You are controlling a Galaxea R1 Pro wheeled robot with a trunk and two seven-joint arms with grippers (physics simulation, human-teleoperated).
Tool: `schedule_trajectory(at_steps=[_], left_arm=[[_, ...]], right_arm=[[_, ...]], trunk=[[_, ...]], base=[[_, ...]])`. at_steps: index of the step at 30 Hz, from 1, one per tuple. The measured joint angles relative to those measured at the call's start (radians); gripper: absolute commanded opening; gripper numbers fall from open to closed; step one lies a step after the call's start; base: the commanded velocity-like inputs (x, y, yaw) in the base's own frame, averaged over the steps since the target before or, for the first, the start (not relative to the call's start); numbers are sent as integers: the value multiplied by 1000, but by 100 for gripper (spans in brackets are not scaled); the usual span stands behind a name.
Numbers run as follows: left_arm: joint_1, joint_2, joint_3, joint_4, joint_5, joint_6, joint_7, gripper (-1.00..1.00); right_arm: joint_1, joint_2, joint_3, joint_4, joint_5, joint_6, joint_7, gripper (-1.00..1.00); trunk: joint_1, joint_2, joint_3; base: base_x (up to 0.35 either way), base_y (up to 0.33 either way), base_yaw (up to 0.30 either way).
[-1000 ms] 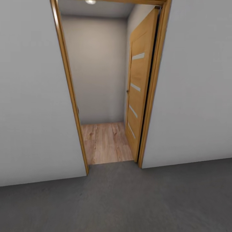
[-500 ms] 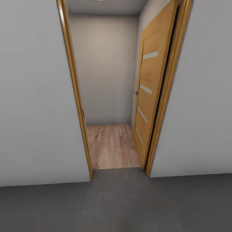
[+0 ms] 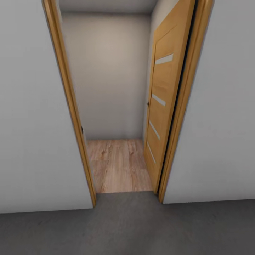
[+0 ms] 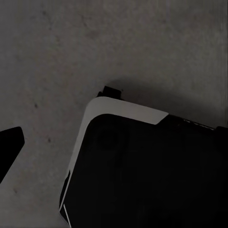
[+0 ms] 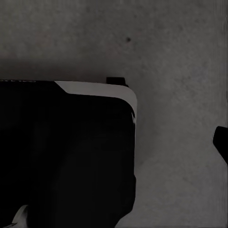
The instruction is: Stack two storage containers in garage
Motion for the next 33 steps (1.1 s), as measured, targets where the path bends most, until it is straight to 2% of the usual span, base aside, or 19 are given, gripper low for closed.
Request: schedule_trajectory(at_steps=[17, 33], left_arm=[[0, 3, 0, 1, 1, 2, 0, 100], [0, 7, 1, 1, 3, 1, 1, 100]], right_arm=[[0, 3, 0, 0, 0, 0, -3, 100], [0, 2, 0, 0, 0, 0, -4, 100]], trunk=[[0, 0, 0], [0, 0, 0]], base=[[292, -215, 7], [317, -45, 239]])
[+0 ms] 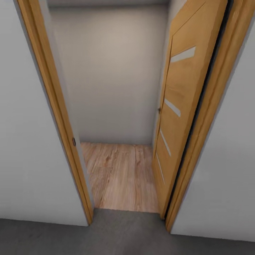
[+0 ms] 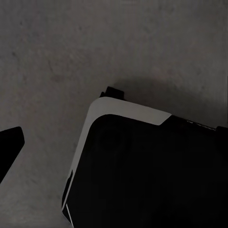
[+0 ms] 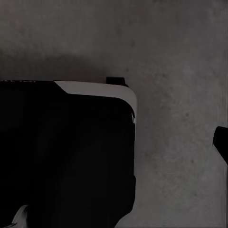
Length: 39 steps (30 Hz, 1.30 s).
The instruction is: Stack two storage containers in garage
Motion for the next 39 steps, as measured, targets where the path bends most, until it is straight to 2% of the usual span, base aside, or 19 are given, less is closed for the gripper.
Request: schedule_trajectory(at_steps=[39], left_arm=[[0, -2, -1, 0, -1, -2, 0, 100]], right_arm=[[0, 0, 2, 0, 2, -2, 0, 100]], trunk=[[0, 0, 0]], base=[[323, 0, 8]])
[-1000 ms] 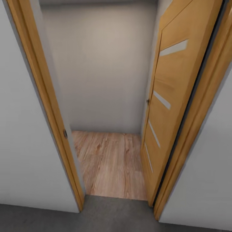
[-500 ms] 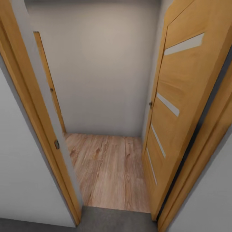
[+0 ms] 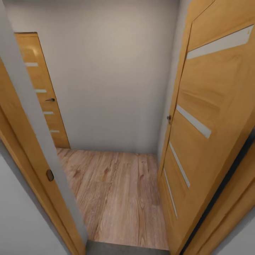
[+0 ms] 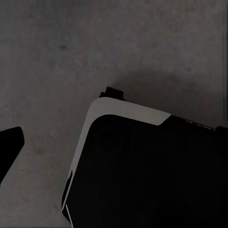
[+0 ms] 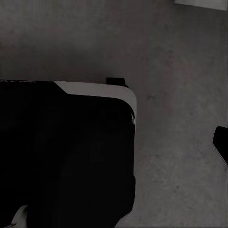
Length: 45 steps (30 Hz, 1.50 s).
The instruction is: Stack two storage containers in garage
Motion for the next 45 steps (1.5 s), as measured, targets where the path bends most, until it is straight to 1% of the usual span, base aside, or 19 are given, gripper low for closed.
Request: schedule_trajectory(at_steps=[45], left_arm=[[0, 1, 0, 0, 0, -10, 0, 100]], right_arm=[[0, 2, -1, 0, 0, 0, 0, 100]], trunk=[[0, 0, 0]], base=[[323, 0, 0]])
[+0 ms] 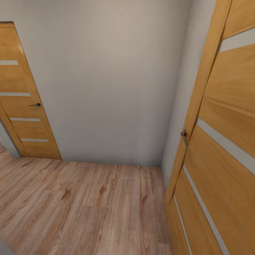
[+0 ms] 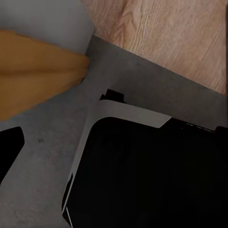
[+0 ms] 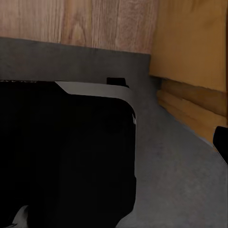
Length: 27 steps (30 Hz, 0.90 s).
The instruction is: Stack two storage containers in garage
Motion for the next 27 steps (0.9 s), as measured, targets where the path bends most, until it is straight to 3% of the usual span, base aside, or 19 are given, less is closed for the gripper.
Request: schedule_trajectory(at_steps=[27], left_arm=[[0, 0, 0, 0, 0, 0, 0, 100]], right_arm=[[0, 0, 1, 0, 1, -1, 0, 100]], trunk=[[0, 0, 0]], base=[[322, 0, 0]])
